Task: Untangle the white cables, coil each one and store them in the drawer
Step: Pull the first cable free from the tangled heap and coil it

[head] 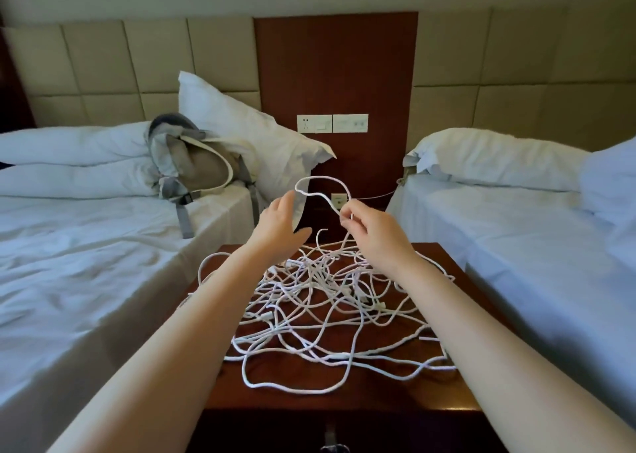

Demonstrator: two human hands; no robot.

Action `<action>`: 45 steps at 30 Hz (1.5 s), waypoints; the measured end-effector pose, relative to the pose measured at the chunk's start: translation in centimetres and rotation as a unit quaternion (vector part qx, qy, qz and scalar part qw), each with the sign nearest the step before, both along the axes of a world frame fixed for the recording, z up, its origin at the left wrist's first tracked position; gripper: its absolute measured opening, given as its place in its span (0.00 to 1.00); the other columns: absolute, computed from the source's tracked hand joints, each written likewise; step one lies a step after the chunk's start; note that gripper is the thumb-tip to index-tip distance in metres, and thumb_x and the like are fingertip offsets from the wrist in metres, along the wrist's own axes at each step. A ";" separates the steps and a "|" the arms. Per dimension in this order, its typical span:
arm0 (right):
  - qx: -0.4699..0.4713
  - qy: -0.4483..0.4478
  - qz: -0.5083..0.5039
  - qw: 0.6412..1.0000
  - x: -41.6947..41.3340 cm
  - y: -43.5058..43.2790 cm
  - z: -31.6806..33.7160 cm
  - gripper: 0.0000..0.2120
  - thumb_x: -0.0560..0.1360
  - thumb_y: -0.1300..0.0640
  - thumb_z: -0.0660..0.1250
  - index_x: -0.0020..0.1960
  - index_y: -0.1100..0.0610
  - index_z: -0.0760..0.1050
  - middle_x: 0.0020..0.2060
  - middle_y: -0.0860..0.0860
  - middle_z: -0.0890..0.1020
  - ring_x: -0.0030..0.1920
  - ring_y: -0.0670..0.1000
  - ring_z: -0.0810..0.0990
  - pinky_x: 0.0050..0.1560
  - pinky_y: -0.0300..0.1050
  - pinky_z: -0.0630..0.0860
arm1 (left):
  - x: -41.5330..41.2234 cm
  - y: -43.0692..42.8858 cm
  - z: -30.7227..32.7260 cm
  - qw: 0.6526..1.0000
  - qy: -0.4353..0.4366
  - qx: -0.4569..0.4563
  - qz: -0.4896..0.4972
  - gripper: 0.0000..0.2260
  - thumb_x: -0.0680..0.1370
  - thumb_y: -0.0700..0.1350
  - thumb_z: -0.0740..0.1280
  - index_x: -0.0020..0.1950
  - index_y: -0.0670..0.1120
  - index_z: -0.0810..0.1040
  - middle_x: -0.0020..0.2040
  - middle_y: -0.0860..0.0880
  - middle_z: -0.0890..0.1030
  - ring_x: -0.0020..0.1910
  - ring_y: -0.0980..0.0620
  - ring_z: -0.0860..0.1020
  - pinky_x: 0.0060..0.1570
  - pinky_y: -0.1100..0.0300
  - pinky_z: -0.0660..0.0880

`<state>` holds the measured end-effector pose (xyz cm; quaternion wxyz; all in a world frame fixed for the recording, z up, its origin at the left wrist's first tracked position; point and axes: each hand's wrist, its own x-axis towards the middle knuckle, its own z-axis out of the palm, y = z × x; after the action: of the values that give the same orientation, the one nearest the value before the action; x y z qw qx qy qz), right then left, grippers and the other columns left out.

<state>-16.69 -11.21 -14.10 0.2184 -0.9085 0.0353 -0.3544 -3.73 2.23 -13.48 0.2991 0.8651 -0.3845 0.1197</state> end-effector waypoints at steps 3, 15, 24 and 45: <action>0.006 -0.020 0.039 0.999 -1.2 0.2 -0.3 0.05 0.81 0.55 0.59 0.46 0.52 0.71 0.25 0.46 0.69 0.25 0.46 0.66 0.29 0.49 0.64 | -1.4 -1.0 0.6 0.996 0.007 -0.088 -0.031 0.33 0.77 0.45 0.66 0.76 0.46 0.51 0.73 0.42 0.63 0.69 0.44 0.65 0.65 0.53 0.65; -0.074 -0.023 -0.167 0.983 -3.8 -0.4 -3.3 0.10 0.82 0.55 0.53 0.51 0.55 0.73 0.30 0.47 0.72 0.29 0.50 0.71 0.25 0.40 0.61 | -2.7 2.3 -0.6 0.986 -0.139 -0.088 -0.032 0.07 0.75 0.43 0.68 0.40 0.40 0.78 0.57 0.45 0.78 0.59 0.46 0.72 0.57 0.50 0.70; -0.039 0.073 -0.193 0.978 -2.3 0.2 -6.7 0.13 0.81 0.57 0.54 0.53 0.53 0.77 0.44 0.49 0.80 0.46 0.52 0.78 0.41 0.48 0.76 | -3.2 4.3 -4.4 0.996 -0.019 -0.071 -0.044 0.11 0.76 0.47 0.67 0.43 0.38 0.80 0.42 0.44 0.80 0.40 0.50 0.75 0.38 0.60 0.69; -0.092 0.261 -0.182 0.943 10.6 -1.0 -2.2 0.09 0.78 0.55 0.59 0.53 0.54 0.77 0.49 0.52 0.80 0.50 0.55 0.77 0.48 0.49 0.75 | 3.6 -1.0 -3.6 0.999 0.010 0.051 -0.008 0.14 0.78 0.52 0.62 0.61 0.47 0.76 0.54 0.47 0.80 0.45 0.51 0.77 0.44 0.57 0.75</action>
<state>-6.08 -12.20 -16.26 0.0484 -0.9635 0.2231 -0.1401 -0.12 1.23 -17.09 0.2595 0.8774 -0.3936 0.0886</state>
